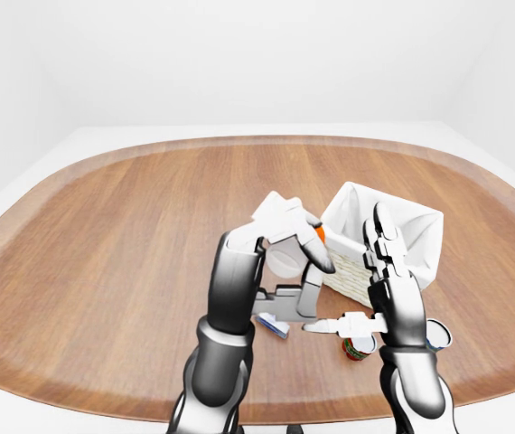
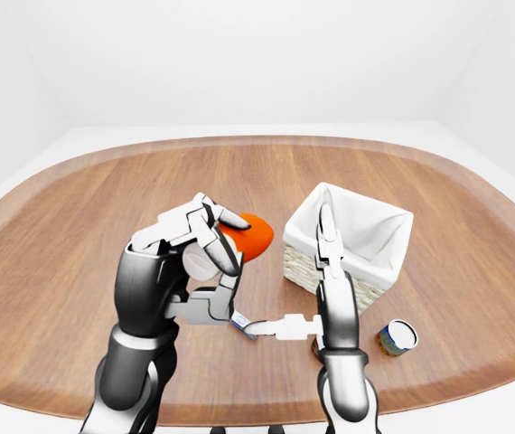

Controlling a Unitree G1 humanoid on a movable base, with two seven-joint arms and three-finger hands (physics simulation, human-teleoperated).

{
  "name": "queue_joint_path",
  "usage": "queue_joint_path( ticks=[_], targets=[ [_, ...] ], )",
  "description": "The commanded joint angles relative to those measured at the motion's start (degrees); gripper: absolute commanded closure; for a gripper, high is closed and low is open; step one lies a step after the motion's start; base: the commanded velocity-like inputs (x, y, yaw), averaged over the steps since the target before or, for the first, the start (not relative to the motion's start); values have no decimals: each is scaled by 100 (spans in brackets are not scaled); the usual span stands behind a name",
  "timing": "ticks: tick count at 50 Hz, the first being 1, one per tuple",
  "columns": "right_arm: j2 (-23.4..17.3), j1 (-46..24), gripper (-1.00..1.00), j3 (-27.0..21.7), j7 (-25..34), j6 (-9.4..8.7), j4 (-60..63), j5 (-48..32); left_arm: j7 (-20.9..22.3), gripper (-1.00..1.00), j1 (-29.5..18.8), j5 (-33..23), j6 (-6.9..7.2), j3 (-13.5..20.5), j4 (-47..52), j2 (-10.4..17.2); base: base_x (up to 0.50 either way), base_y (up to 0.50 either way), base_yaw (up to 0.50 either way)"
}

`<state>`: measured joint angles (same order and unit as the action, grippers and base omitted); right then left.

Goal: Pick up the ketchup, and put it in the basket.

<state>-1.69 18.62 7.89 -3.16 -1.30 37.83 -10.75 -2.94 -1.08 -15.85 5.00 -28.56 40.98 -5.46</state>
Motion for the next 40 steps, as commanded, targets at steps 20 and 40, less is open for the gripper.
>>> queue_joint_path(
  ticks=[20,40],
  targets=[
    [4,24,-100,-25,21,28,27,25,-759,92,199,-417,0,-1393,-418,-135,0,0,0],
    [-2,11,-100,-15,9,48,-23,30,-1097,92,404,-495,0,-2083,-535,9,0,0,0]
  ],
)
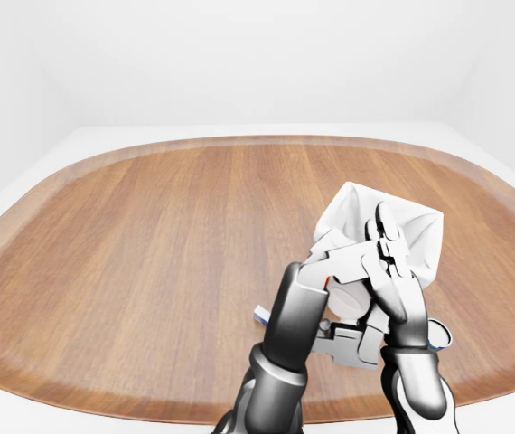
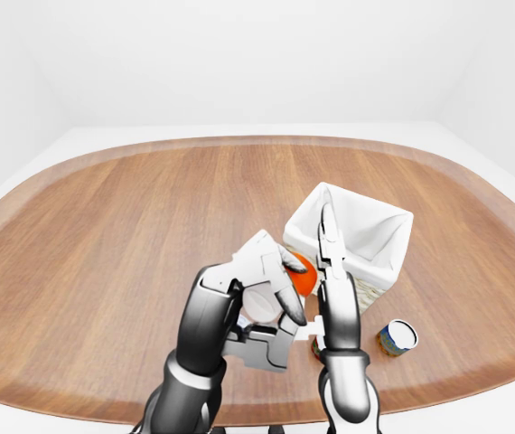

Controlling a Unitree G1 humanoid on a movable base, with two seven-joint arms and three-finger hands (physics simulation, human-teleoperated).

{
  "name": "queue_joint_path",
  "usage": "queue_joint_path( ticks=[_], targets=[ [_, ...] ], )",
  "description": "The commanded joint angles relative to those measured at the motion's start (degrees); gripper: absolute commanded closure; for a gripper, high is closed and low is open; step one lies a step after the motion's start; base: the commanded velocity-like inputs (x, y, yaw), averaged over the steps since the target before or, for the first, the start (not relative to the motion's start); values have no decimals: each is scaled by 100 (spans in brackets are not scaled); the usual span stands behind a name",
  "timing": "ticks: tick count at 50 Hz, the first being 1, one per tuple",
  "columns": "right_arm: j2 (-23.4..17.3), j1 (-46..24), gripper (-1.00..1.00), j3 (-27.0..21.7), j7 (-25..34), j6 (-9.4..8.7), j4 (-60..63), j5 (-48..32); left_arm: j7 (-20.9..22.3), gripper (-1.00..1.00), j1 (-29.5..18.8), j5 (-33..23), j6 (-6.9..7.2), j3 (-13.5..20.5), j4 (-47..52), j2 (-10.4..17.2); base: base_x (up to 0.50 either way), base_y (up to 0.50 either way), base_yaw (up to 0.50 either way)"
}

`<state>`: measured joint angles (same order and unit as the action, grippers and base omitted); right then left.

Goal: Pick up the ketchup, and put it in the basket.

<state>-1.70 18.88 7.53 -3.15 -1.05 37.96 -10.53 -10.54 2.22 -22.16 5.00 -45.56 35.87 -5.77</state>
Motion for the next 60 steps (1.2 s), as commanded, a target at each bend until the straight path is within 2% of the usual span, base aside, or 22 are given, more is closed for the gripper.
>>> queue_joint_path(
  ticks=[1,10,20,21,22,25,26,28,29,44,51,54,57,58,59,60],
  targets=[
    [0,-11,-100,23,7,25,-34,4,-342,92,75,132,0,-397,-33,41,0,0,0],
    [-3,5,-100,28,-5,4,9,-14,-425,92,115,65,0,-618,-16,66,0,0,0],
    [-33,55,-100,46,17,145,-66,-45,-443,92,113,42,0,-687,17,71,0,0,0],
    [-30,38,-63,29,-4,143,-118,-92,-446,92,115,35,0,-691,18,78,0,0,0],
    [-40,41,100,17,6,211,-175,-93,-444,92,114,32,0,-691,27,75,0,0,0],
    [-25,25,100,38,31,171,-209,-127,-439,90,106,33,0,-670,32,69,0,0,0],
    [-23,22,100,38,33,168,-217,-132,-441,70,104,23,0,-665,31,66,0,0,0],
    [-22,22,100,38,34,168,-218,-132,-441,70,103,22,0,-664,31,65,0,0,0],
    [-20,26,100,34,19,170,-212,-160,-428,-100,100,28,0,-631,18,70,0,0,0],
    [-4,-19,100,43,-34,172,-277,-248,-412,-100,109,7,0,-591,137,99,0,0,0],
    [-7,-33,100,15,-37,215,-329,-236,-299,-100,176,-36,0,-472,472,268,0,0,0],
    [1,-40,100,-6,-37,225,-347,-238,-191,-100,213,-36,0,-284,760,378,0,0,0],
    [8,-39,100,-9,-27,220,-342,-239,-51,-100,286,57,0,45,1064,543,0,0,0],
    [8,-39,100,-10,-26,220,-342,-239,-47,-100,288,58,0,50,1069,546,0,0,0],
    [10,-44,100,-16,-27,216,-346,-243,55,-100,335,107,0,328,1288,661,0,0,0],
    [11,-44,100,-17,-26,216,-347,-244,70,-100,342,106,0,349,1301,664,0,0,0]
  ],
)
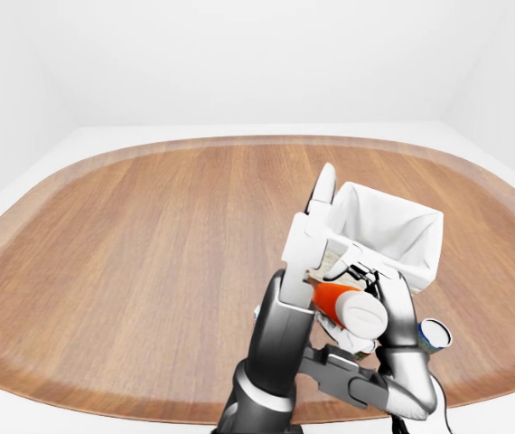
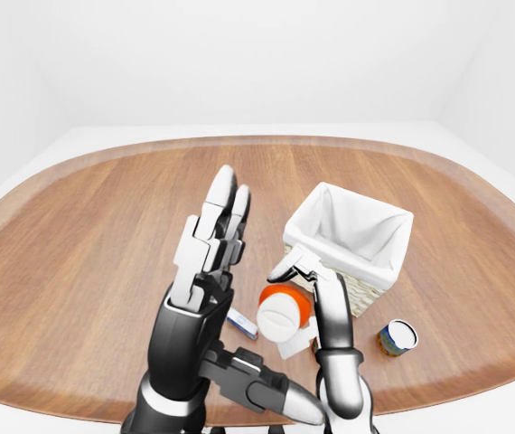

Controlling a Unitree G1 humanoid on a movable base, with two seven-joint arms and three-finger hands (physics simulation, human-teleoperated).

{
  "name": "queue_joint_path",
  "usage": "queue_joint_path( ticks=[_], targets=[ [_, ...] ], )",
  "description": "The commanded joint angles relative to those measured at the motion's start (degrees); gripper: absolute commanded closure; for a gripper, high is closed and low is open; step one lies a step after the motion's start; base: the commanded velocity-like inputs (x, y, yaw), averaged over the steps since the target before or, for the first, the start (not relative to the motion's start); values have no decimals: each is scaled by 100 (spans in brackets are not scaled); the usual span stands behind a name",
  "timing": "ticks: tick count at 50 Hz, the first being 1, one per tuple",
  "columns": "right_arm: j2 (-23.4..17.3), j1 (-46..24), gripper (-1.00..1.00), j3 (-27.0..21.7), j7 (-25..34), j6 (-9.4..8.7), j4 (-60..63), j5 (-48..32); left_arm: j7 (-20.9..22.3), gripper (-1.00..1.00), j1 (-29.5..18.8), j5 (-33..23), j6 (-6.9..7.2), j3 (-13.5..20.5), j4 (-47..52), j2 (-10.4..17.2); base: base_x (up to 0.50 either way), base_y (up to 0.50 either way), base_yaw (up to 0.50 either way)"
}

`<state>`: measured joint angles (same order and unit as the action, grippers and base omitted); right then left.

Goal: Pick up the ketchup, and put it in the basket.

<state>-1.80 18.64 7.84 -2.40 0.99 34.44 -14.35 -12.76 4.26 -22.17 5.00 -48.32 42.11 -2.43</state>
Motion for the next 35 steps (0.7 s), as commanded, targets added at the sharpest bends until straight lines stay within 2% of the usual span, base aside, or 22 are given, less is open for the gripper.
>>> queue_joint_path(
  ticks=[1,2,3,6,7,11,13,17,18,20,25,29,34,35],
  targets=[
    [20,-13,100,-56,-98,26,4,146,341,-100,180,191,0,828,787,371,0,0,0],
    [23,-15,100,-58,-93,9,20,144,402,-100,203,232,0,958,842,424,0,0,0],
    [23,-19,100,-56,-91,22,8,146,463,-100,240,360,0,1247,888,460,0,0,0],
    [25,-19,100,-57,-89,23,7,146,481,-100,249,360,0,1271,888,452,0,0,0],
    [25,-10,100,-42,-89,18,19,130,601,-100,368,561,0,1776,993,596,0,0,0],
    [22,0,100,-47,-89,29,31,142,823,-100,508,800,0,2491,953,625,0,0,0],
    [21,-1,100,-50,-90,49,11,143,979,-100,577,1016,0,3022,779,622,0,0,0],
    [22,5,100,-23,-97,27,37,118,1177,-100,641,1185,0,3558,601,524,0,0,0],
    [21,0,100,-19,-98,29,34,122,1201,-100,655,1351,0,3825,455,472,0,0,0],
    [19,-4,100,-4,-107,15,33,104,1284,-100,686,1429,0,4074,347,437,0,0,0],
    [7,11,100,10,-122,26,44,101,1475,-100,571,1765,0,4945,-140,348,0,0,0],
    [6,18,100,24,-133,16,64,83,1541,-100,478,1911,0,5333,-560,291,0,0,0],
    [-2,7,100,37,-149,39,17,71,1519,-100,414,1989,0,5558,-1296,275,0,0,0],
    [-3,7,100,33,-157,48,10,62,1450,-100,382,1969,-146,5646,-1601,286,0,0,0]
  ],
)
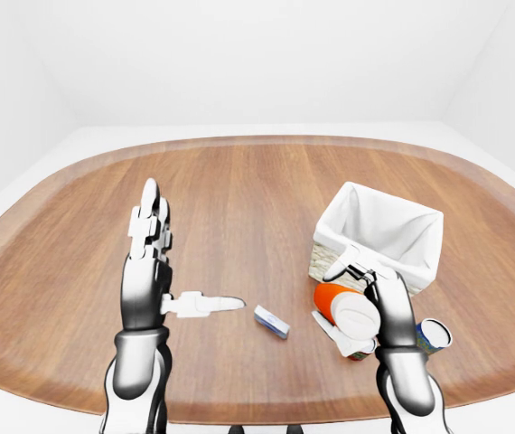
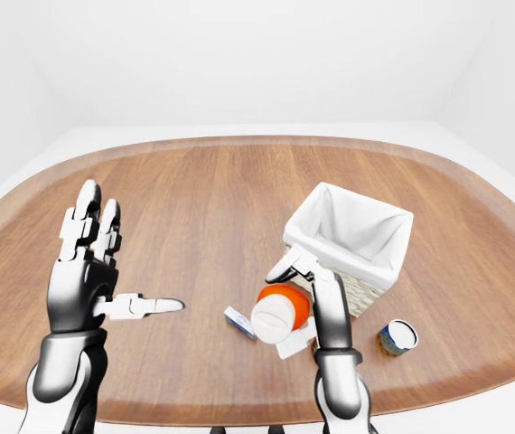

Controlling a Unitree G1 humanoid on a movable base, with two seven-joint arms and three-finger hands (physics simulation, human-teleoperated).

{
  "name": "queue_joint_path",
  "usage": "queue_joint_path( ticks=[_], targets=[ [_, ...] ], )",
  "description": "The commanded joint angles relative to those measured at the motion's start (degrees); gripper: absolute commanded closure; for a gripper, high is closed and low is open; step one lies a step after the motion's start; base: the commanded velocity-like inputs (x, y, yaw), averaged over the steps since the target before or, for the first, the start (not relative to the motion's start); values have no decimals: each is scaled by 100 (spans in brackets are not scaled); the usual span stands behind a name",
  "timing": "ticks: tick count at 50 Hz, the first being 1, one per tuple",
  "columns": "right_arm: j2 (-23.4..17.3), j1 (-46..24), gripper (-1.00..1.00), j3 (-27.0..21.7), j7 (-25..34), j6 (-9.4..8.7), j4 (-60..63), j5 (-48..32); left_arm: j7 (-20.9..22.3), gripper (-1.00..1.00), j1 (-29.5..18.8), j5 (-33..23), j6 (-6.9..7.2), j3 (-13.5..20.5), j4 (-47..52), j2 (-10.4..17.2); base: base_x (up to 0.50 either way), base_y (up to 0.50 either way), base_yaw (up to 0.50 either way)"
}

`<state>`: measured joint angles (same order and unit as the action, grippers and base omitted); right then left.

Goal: Pick up the ketchup, and put it in the basket.

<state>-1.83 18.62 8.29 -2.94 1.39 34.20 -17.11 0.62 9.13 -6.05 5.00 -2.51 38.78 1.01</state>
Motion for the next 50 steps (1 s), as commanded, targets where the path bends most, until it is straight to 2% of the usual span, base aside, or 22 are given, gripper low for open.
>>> queue_joint_path(
  ticks=[1,3,4,8,10,13,14,16,31,39,42,48,50],
  targets=[
    [1,6,100,-10,-99,1,39,336,113,-100,-111,394,-219,1100,-1354,-50,0,0,0],
    [2,-4,100,-21,-102,3,28,336,100,-100,-162,483,-349,1213,-1653,-19,0,0,0],
    [5,-13,100,-21,-108,10,6,325,88,-100,-225,529,-546,1301,-2000,17,0,0,0],
    [22,-96,100,-1,-136,27,-132,274,66,-100,-325,590,-907,1402,-2636,104,0,0,0],
    [24,-111,100,6,-148,28,-161,258,59,-100,-339,621,-933,1415,-2706,118,0,0,0],
    [24,-132,100,13,-154,23,-195,245,-20,-100,-502,555,-874,1417,-2980,191,0,0,0],
    [20,-132,100,8,-153,33,-209,247,-84,-100,-570,405,-1000,1363,-3210,215,0,0,0],
    [20,-106,100,14,-150,15,-163,238,-112,-100,-652,423,-992,1337,-3352,231,0,0,0],
    [21,-77,100,-12,-152,33,-128,270,-120,-100,-532,360,-1000,1251,-3307,214,0,0,0],
    [45,-105,100,-31,-109,-71,-47,427,-106,-100,-524,360,-1000,1224,-3321,200,0,0,0],
    [41,-138,100,-12,-133,-60,-119,389,-106,-100,-516,368,-1000,1227,-3301,199,0,0,0],
    [18,-170,100,25,-110,-265,-89,224,-98,-100,-522,382,-1000,1233,-3304,204,0,0,0],
    [8,-199,100,-37,-112,-249,-164,212,-96,-100,-520,382,-1000,1236,-3297,206,0,0,0]
  ],
)
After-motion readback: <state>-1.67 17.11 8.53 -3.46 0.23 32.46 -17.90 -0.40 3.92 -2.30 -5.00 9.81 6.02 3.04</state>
